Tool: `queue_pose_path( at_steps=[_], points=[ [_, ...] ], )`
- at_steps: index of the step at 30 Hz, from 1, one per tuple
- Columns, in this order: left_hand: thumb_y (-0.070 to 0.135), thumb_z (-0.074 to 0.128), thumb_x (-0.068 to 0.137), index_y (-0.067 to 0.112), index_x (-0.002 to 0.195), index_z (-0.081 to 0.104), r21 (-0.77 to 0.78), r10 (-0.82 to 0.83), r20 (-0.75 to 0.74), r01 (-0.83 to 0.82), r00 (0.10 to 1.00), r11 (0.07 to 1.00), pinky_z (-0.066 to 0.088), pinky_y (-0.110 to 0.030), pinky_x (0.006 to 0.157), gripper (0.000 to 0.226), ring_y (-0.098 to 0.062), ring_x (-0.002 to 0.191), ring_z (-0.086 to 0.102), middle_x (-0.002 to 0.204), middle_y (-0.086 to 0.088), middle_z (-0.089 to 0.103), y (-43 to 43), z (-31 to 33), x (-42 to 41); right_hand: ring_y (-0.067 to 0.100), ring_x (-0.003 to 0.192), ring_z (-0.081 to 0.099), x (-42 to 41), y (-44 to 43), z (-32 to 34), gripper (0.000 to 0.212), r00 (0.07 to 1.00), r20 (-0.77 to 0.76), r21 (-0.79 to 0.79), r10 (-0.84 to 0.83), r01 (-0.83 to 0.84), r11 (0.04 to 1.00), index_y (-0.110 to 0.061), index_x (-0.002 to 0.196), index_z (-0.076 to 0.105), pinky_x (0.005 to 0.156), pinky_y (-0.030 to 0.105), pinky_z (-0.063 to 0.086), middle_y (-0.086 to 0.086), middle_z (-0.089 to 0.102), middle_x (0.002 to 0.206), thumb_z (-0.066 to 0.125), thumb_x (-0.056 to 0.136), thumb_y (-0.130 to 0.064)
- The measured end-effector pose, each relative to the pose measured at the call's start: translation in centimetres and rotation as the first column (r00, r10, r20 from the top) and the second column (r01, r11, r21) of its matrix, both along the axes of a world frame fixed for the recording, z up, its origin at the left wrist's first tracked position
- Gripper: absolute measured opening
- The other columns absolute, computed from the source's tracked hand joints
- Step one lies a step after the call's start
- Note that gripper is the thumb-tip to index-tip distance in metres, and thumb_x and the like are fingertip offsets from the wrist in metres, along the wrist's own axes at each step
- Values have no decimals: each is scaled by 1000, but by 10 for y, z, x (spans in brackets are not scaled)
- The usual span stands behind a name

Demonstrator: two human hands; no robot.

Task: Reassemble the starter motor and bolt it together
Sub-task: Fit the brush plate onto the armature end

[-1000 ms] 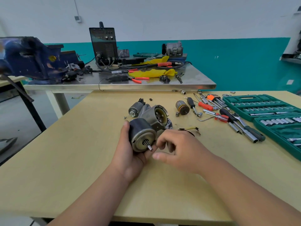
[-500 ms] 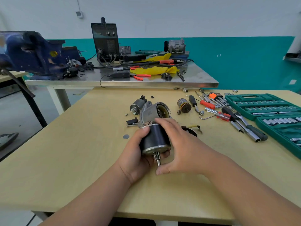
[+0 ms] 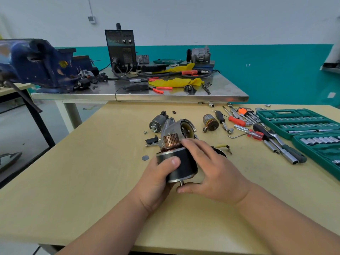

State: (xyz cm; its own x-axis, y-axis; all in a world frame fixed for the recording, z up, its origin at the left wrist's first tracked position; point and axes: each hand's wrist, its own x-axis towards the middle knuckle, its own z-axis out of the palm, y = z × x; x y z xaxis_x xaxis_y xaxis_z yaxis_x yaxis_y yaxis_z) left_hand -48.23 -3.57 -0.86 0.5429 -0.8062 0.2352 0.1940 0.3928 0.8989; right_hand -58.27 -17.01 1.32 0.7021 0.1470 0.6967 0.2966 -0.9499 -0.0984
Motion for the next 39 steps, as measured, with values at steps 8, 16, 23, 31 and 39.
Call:
queue_pose_path(
  at_steps=[8,16,23,31,39],
  points=[
    [56,91,50,-5,127,52,21,133,133,-137,982,990,52,-37,84,106,-28,102,63,110,-19,65,3,6,0,26,111,58,6,-1,-7,81,991,131,-12,27,-25,1000,-4,133,36,87,32,55,18,54,131,67,74,-51],
    [35,79,54,6,124,50,2,239,281,-249,930,968,52,-27,84,81,-16,100,67,105,2,70,9,7,-3,24,116,60,8,-4,-8,75,991,124,1,47,-48,999,-6,129,37,92,30,54,17,52,134,71,76,-47],
    [33,79,56,11,121,55,-5,260,285,-270,922,963,52,-24,82,73,-16,102,68,108,0,71,8,7,-5,10,122,47,10,-6,-8,73,981,186,-28,45,-40,999,-3,126,40,97,23,47,10,47,131,70,75,-46],
    [34,78,56,16,118,57,30,260,270,-278,927,960,53,-23,79,67,-13,99,68,104,3,72,7,5,-2,8,121,46,10,-5,-10,74,988,157,-12,-10,12,1000,-4,125,41,97,25,45,17,61,123,70,73,-49],
    [36,77,53,13,122,55,44,287,245,-307,926,951,53,-26,78,76,-15,99,68,105,2,71,6,2,-1,28,122,54,7,-3,-8,105,999,22,64,39,-40,997,-14,132,32,94,47,52,5,40,139,91,51,-44]
  ],
)
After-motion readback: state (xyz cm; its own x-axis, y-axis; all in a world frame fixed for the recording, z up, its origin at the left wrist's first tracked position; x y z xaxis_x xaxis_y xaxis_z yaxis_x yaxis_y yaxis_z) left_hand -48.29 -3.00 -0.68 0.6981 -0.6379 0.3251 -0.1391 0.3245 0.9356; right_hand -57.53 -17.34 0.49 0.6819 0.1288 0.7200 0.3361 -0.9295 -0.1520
